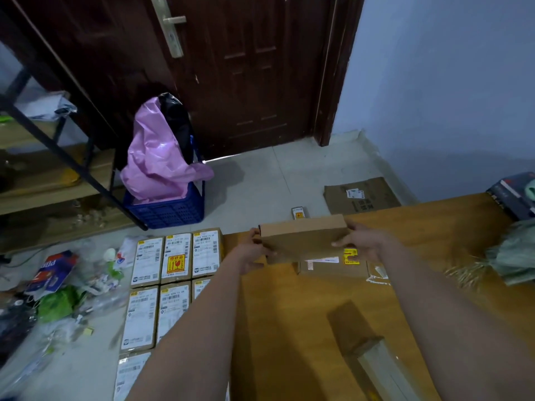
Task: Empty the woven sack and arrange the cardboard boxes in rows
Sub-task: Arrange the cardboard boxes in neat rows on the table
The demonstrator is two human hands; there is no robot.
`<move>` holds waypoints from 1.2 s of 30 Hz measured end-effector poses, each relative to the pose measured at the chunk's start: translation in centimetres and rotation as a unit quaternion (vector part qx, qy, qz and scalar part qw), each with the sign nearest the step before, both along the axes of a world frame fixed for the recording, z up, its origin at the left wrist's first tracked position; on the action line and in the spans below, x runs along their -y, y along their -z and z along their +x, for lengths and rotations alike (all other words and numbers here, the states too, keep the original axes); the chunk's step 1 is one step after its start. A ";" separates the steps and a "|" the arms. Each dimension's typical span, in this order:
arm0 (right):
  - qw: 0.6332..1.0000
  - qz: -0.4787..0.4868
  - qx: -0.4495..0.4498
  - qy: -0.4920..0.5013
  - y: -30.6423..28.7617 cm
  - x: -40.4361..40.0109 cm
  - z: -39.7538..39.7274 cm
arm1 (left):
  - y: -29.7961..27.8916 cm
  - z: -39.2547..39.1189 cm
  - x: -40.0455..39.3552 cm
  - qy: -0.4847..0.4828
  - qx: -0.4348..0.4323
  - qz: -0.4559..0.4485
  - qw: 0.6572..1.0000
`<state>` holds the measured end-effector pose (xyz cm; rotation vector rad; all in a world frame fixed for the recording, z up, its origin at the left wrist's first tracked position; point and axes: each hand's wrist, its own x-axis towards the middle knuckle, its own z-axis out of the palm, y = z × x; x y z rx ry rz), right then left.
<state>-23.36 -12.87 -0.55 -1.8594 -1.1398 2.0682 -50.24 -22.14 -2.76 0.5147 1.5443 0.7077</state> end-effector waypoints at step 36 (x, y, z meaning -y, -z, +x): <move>0.995 -0.016 -0.097 0.027 1.6 5.4 -9.4 | 0.9 -8.1 6.2 -0.175 0.059 0.052 0.981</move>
